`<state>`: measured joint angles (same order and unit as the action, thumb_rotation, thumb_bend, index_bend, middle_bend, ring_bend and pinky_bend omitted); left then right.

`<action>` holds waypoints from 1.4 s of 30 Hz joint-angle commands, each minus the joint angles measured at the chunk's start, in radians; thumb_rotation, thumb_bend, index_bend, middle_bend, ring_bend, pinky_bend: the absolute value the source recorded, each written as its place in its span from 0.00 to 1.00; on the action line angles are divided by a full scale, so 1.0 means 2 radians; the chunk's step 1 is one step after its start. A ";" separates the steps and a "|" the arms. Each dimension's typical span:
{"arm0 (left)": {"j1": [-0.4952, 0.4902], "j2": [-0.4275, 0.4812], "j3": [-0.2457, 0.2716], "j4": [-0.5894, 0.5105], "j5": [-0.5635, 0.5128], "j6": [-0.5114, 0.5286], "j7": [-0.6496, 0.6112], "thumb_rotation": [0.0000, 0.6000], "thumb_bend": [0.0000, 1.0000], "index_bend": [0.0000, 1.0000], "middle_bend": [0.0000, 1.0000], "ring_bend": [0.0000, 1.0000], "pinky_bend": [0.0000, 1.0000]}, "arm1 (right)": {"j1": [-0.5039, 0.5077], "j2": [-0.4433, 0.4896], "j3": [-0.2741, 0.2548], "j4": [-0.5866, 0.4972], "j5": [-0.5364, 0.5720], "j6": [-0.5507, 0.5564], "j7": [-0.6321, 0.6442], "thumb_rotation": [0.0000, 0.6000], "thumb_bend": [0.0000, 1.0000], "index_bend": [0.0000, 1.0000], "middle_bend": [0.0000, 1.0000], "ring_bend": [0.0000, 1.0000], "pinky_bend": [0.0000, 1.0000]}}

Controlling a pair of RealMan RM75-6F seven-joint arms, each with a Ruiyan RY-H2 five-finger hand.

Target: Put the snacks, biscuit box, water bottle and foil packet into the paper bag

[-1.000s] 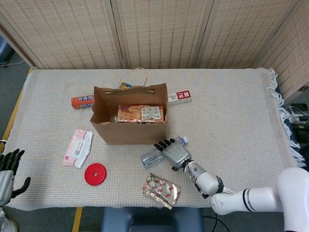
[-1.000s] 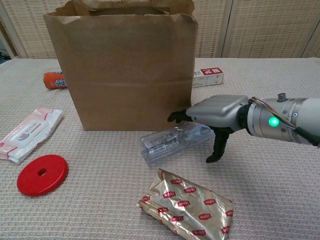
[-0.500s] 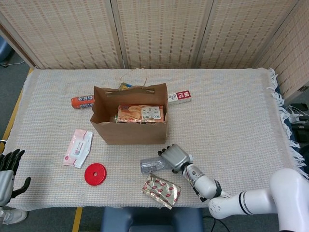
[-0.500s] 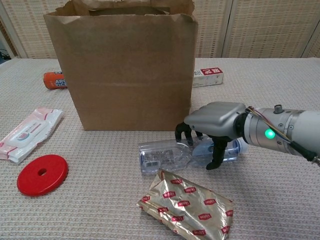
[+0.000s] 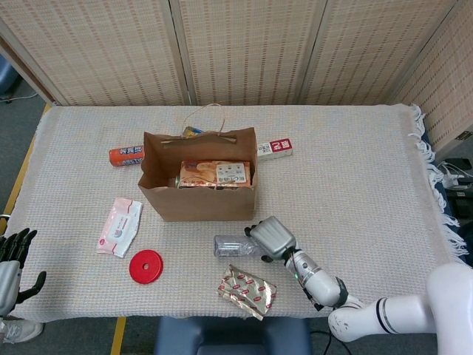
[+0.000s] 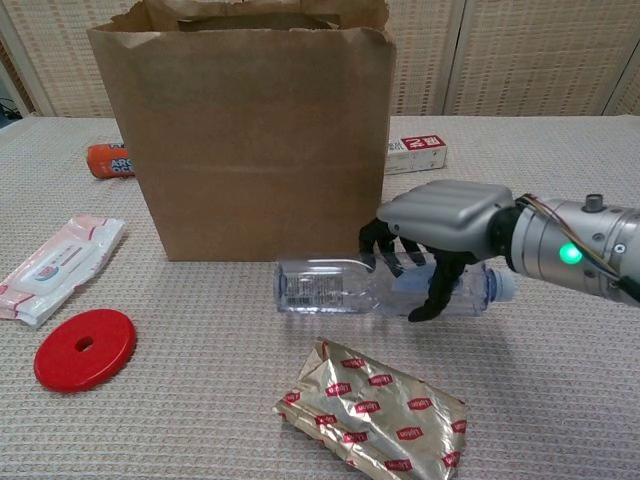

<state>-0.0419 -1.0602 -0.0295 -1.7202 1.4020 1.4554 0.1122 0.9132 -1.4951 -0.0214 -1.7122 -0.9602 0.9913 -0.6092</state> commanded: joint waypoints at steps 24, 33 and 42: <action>0.000 -0.004 -0.001 0.004 0.003 0.004 0.008 1.00 0.38 0.00 0.00 0.00 0.00 | 0.014 0.052 0.229 -0.040 -0.025 0.128 0.094 1.00 0.24 0.63 0.59 0.61 0.66; -0.001 -0.001 0.000 0.002 0.001 -0.001 -0.002 1.00 0.38 0.00 0.00 0.00 0.00 | 0.079 -0.051 0.291 0.061 -0.015 0.176 0.103 1.00 0.24 0.63 0.59 0.61 0.66; -0.002 0.001 0.000 0.001 -0.003 -0.005 -0.002 1.00 0.38 0.00 0.00 0.00 0.00 | 0.113 -0.123 0.274 0.155 -0.020 0.159 0.106 1.00 0.24 0.62 0.59 0.61 0.66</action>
<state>-0.0455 -1.0577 -0.0299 -1.7184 1.3964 1.4462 0.1077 1.1214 -1.7120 0.5345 -1.4339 -0.9959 1.3191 -0.4043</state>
